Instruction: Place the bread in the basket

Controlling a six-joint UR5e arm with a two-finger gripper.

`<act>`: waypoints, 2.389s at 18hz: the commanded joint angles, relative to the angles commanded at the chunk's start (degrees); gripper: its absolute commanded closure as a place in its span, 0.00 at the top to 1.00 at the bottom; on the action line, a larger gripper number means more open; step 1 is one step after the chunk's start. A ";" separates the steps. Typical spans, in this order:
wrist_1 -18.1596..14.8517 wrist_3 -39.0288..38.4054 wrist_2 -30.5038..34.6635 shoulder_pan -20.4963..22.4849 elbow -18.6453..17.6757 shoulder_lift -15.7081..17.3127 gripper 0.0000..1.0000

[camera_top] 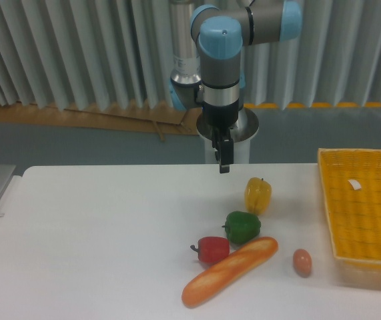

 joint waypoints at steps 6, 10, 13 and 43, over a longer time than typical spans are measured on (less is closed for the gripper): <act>3.77 2.73 -0.09 0.26 -0.53 -0.35 1.00; 6.16 2.29 -0.53 0.61 -2.28 0.52 1.00; 6.16 2.12 -0.09 1.14 -4.04 2.02 1.00; 2.03 2.73 5.10 -1.58 -2.63 0.79 1.00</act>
